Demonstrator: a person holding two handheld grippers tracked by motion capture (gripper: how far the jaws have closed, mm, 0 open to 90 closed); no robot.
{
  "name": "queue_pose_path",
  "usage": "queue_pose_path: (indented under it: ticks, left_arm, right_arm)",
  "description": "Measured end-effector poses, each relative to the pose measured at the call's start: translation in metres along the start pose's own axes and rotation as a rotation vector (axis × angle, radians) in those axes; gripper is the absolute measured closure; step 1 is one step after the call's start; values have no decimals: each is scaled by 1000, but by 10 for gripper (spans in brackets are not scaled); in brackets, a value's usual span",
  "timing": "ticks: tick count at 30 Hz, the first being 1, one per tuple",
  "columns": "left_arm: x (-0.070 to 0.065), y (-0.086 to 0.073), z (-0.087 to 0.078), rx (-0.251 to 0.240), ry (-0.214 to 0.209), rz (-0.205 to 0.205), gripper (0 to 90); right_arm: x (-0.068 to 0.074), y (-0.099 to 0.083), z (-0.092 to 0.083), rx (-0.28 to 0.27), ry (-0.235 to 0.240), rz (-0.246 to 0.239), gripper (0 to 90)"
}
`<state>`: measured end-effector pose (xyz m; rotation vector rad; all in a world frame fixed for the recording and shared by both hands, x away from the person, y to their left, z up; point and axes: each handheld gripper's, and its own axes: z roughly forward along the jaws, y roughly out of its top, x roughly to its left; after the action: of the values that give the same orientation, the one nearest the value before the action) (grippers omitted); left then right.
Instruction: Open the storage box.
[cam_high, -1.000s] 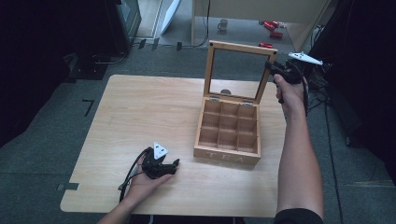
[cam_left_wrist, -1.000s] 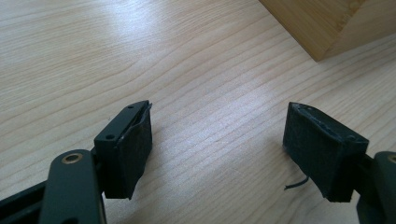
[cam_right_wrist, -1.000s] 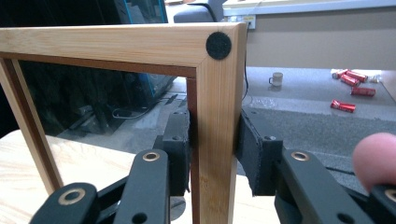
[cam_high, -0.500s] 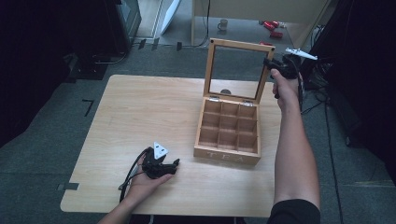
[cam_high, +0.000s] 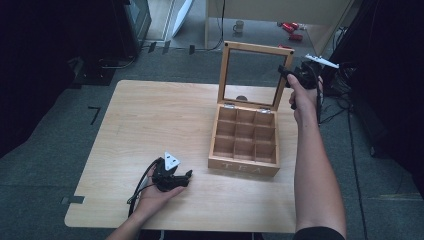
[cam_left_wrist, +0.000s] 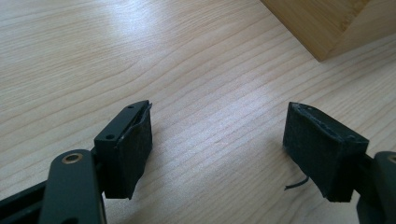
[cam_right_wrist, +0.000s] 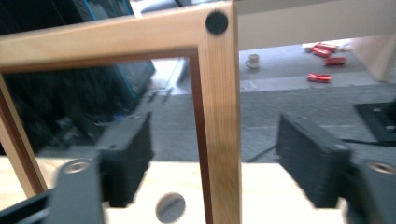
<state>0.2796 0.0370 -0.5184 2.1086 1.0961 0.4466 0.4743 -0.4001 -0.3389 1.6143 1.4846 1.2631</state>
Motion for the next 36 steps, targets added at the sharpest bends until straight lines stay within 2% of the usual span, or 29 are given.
queue_pose_path:
  ticks: [3, 5, 10, 11, 12, 18, 19, 21, 26, 28, 36]
  left_arm:
    - [-1, 0, 0, 2, 5, 5, 247]
    - [-1, 0, 0, 3, 5, 6, 247]
    - [-1, 0, 0, 4, 8, 9, 247]
    - [-1, 0, 0, 6, 8, 10, 247]
    - [-1, 0, 0, 7, 9, 12, 247]
    - [-1, 0, 0, 5, 10, 11, 247]
    - [-1, 0, 0, 5, 10, 12, 247]
    - [-2, 0, 0, 4, 11, 12, 247]
    - [-2, 0, 0, 6, 19, 21, 246]
    - [-2, 0, 0, 6, 20, 21, 246]
    - [-2, 0, 0, 6, 12, 19, 237]
  right_arm:
    - [8, -6, -15, 4, -32, -40, 164]
    - [11, -9, -25, -4, -31, -49, 142]
    - [21, -20, -55, -20, -25, -72, 128]
    - [26, -25, -67, -22, -29, -98, 128]
    - [26, -25, -67, -22, -29, -98, 128]
    - [35, -44, -94, -28, -27, -136, 128]
    - [38, -53, -103, -23, -20, -135, 128]
    - [39, -58, -107, -18, -13, -136, 128]
    - [43, -83, -125, 4, 18, -142, 128]
    - [43, -96, -131, 14, 11, -156, 128]
    - [36, -141, -155, 54, 32, -156, 128]
